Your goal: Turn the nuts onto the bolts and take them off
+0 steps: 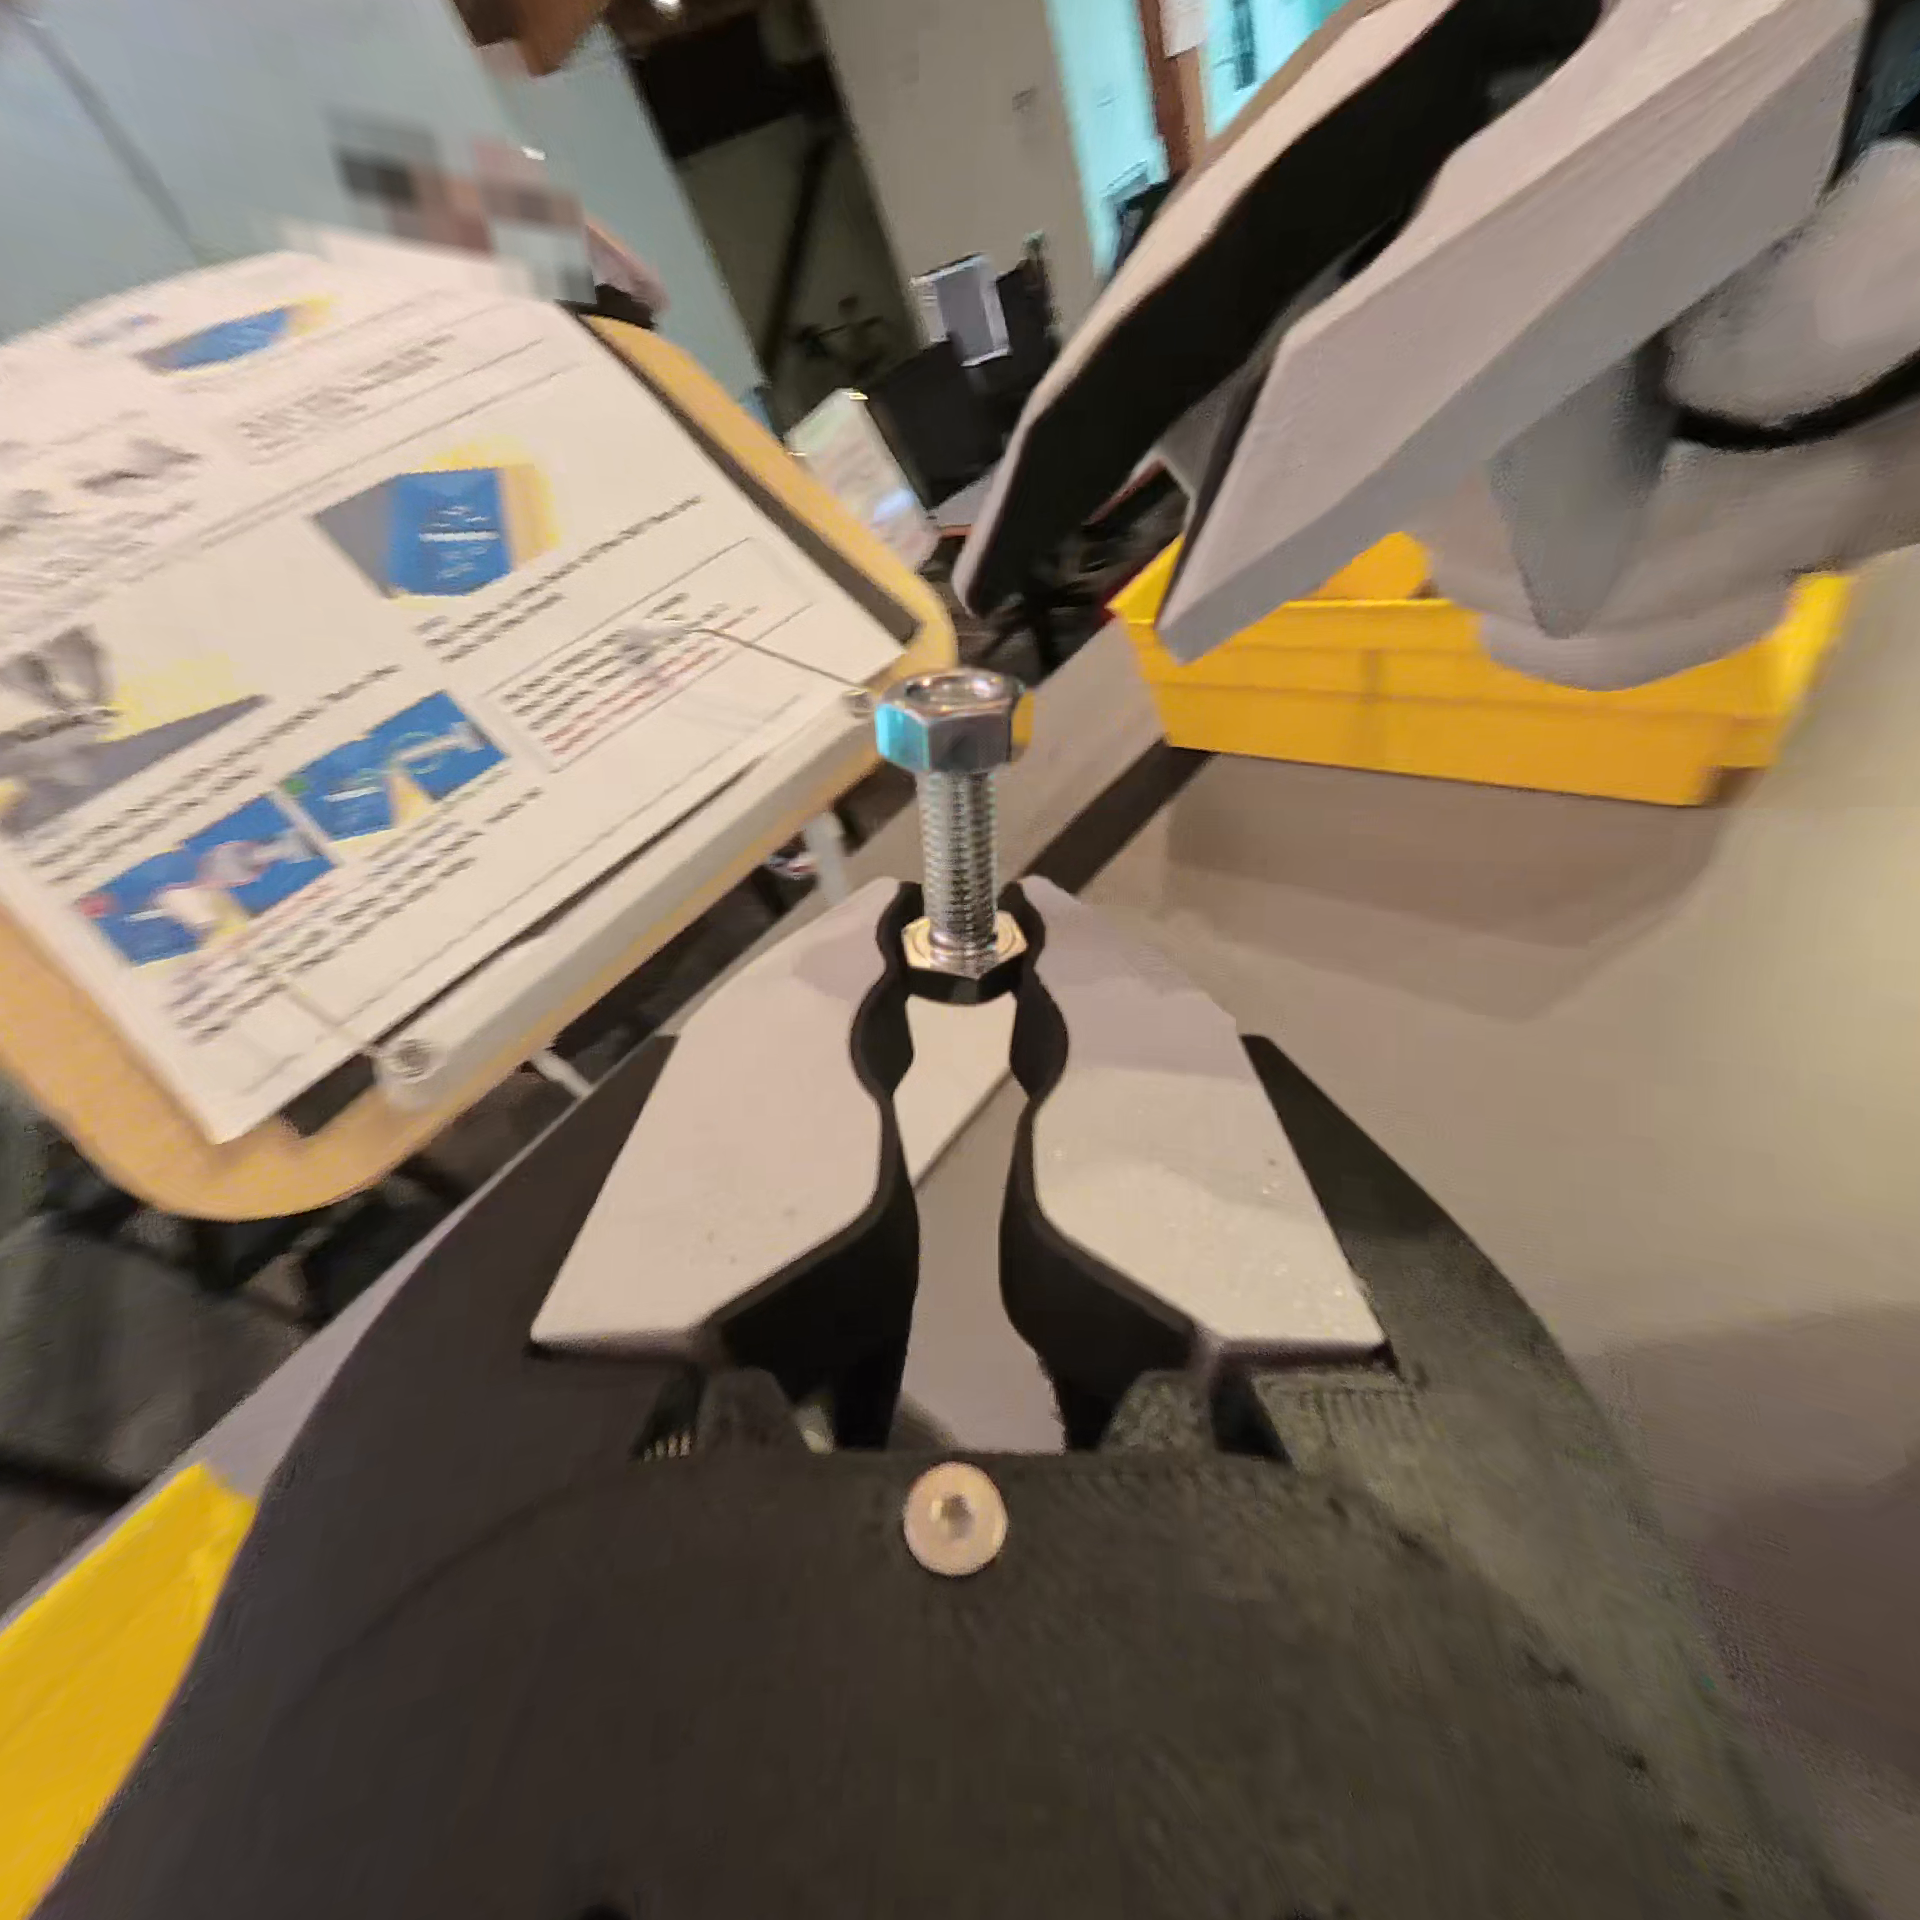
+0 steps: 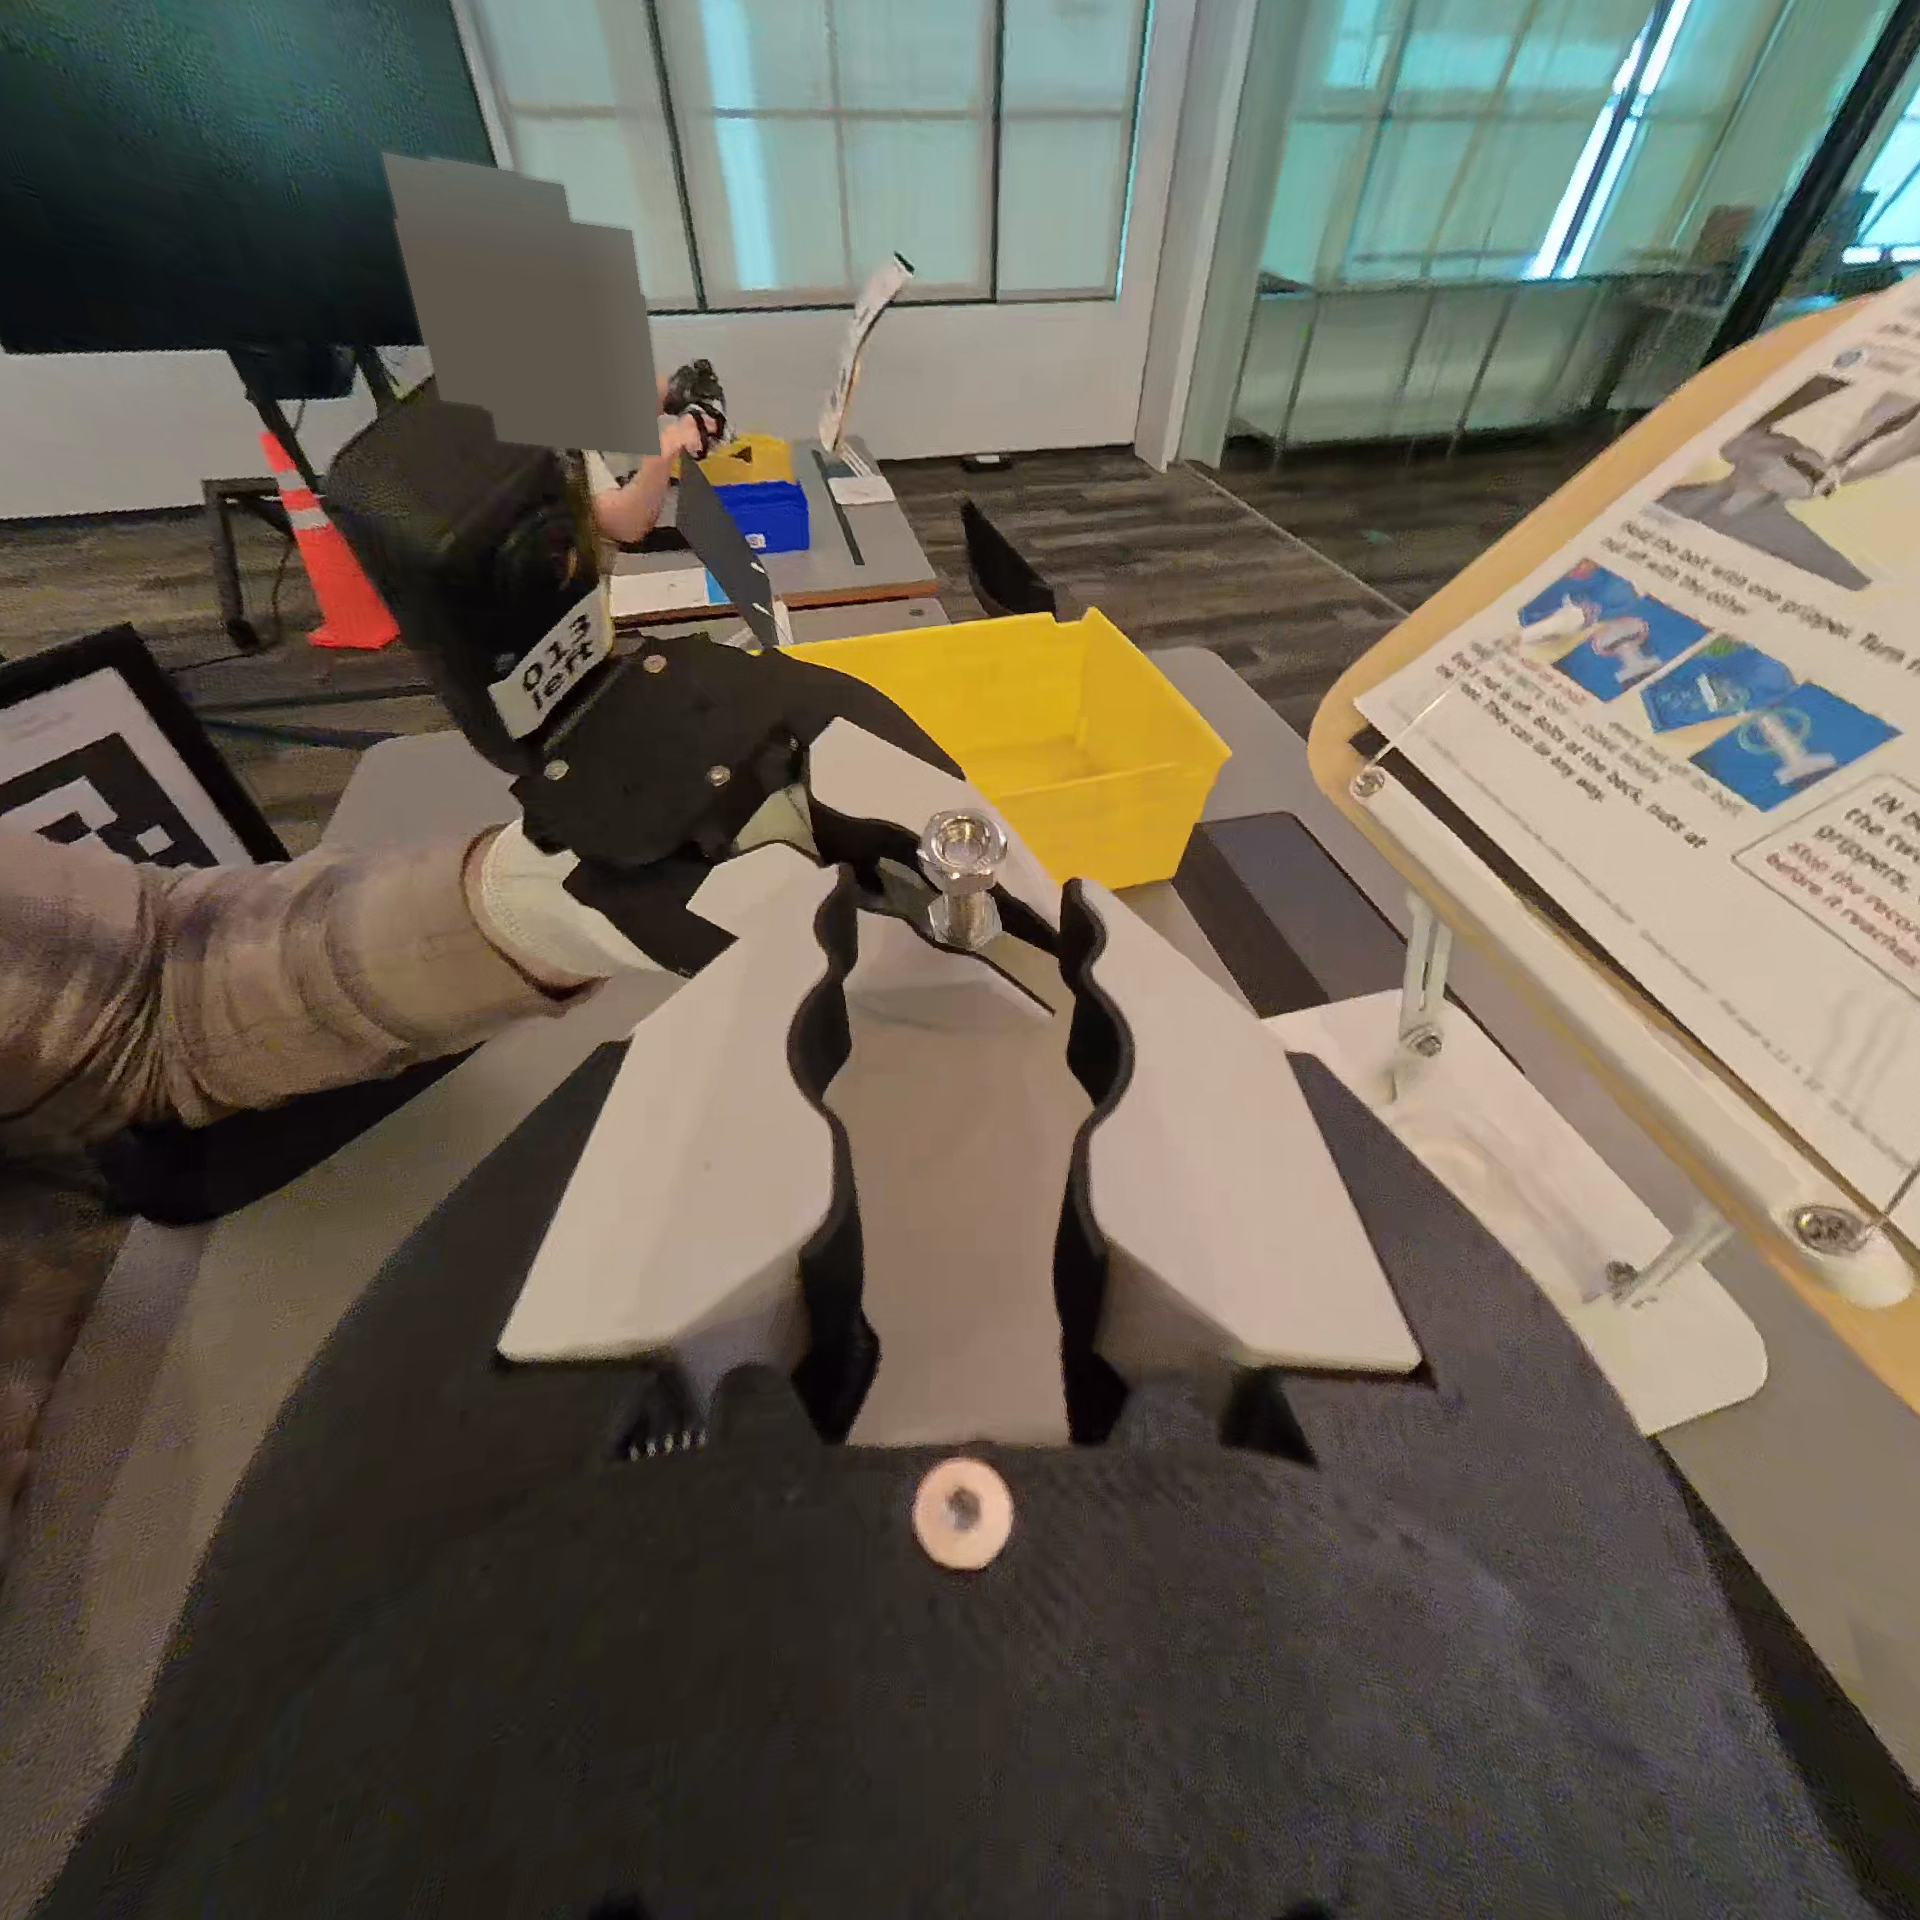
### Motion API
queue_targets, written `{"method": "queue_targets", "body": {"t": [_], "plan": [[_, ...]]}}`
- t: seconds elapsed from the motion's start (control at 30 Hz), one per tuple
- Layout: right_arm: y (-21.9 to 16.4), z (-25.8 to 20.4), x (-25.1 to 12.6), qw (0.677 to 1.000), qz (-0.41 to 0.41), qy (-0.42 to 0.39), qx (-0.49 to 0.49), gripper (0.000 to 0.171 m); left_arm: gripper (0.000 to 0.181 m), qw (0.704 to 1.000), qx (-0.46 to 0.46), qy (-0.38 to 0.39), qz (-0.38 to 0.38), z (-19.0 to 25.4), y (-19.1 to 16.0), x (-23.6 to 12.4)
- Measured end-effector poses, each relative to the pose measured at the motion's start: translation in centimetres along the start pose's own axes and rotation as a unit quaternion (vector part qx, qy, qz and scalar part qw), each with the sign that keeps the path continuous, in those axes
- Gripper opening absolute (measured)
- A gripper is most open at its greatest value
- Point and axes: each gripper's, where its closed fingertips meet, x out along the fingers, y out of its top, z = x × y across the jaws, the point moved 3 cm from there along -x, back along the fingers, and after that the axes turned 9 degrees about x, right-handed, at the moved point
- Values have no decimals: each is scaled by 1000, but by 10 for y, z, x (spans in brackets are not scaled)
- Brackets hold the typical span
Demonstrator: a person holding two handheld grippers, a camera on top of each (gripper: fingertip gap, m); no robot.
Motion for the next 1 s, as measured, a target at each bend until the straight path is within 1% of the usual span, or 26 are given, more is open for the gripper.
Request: {"method": "queue_targets", "body": {"t": [0.03,0.1,0.17,0.27,0.3,0.37,0.47,0.53,0.57,0.6,0.73,0.83,0.9,0.93,1.0], "plan": [[-3,5,3,1000,-8,-19,9,37,16,999,13,29,-6,-4,-2,2],[-10,8,9,999,-28,-37,16,41,16,997,32,66,-13,-9,-8,4],[-11,10,13,997,-27,-52,41,41,16,991,68,115,-29,-15,-14,5],[-17,14,19,994,-27,-78,74,38,16,980,110,159,-43,-15,-21,9],[-20,14,21,993,-29,-81,82,37,16,976,129,166,-54,-14,-24,11],[-26,16,26,992,-31,-92,80,33,15,974,139,171,-53,-10,-25,14],[-28,23,27,989,-27,-126,67,30,15,974,148,165,-54,-5,-27,17],[-33,24,28,988,-44,-137,56,27,15,976,140,156,-56,-3,-29,19],[-35,24,28,988,-48,-137,53,18,15,976,140,157,-53,-3,-30,19],[-36,24,28,988,-49,-134,50,16,15,977,139,152,-54,-2,-30,20],[-38,23,26,988,-60,-140,14,16,15,979,140,137,-53,1,-30,21],[-37,22,23,989,-78,-124,-16,16,15,982,139,117,-48,5,-27,20],[-37,19,20,987,-105,-106,-68,16,15,986,137,90,-37,9,-25,20],[-37,18,18,983,-124,-96,-95,16,15,989,131,61,-35,14,-25,20],[-37,13,15,972,-156,-70,-159,16,15,992,120,29,-20,18,-21,17]]}}
